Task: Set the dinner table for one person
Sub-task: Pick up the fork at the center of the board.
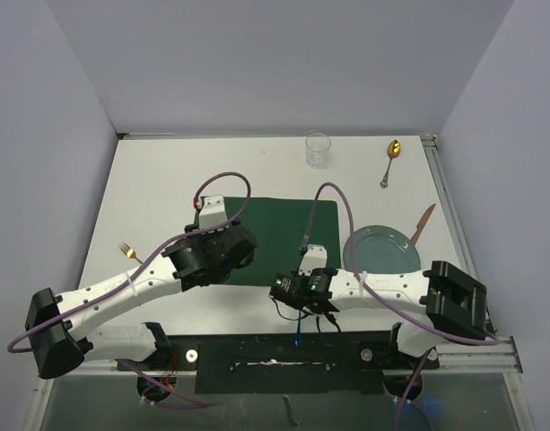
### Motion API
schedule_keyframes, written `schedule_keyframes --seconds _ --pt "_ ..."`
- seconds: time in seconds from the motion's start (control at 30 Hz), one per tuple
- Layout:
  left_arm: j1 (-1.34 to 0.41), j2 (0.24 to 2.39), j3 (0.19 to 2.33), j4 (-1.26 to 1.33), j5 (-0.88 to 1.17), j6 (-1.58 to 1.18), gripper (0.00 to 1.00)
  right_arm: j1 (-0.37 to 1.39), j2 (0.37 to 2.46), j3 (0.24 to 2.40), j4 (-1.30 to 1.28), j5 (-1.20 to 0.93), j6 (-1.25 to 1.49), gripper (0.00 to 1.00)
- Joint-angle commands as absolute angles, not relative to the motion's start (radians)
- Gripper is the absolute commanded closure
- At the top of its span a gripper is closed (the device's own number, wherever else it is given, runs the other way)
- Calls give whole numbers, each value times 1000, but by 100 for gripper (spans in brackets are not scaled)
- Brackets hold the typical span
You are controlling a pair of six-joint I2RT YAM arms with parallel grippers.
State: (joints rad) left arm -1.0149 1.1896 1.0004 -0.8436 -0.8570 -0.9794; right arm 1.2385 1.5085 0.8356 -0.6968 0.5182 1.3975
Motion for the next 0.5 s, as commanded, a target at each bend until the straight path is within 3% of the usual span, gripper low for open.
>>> schedule_keyframes --seconds 0.0,0.23,0.47 --pt "-1000 1183 993 -778 -856 -960 30 1241 1372 963 -853 699 1406 100" --pt "-988 1182 980 -756 -844 -945 30 1115 1251 1023 -1011 838 1346 100" --pt "-972 1172 964 -725 -831 -923 30 857 1175 1005 -949 908 1163 100"
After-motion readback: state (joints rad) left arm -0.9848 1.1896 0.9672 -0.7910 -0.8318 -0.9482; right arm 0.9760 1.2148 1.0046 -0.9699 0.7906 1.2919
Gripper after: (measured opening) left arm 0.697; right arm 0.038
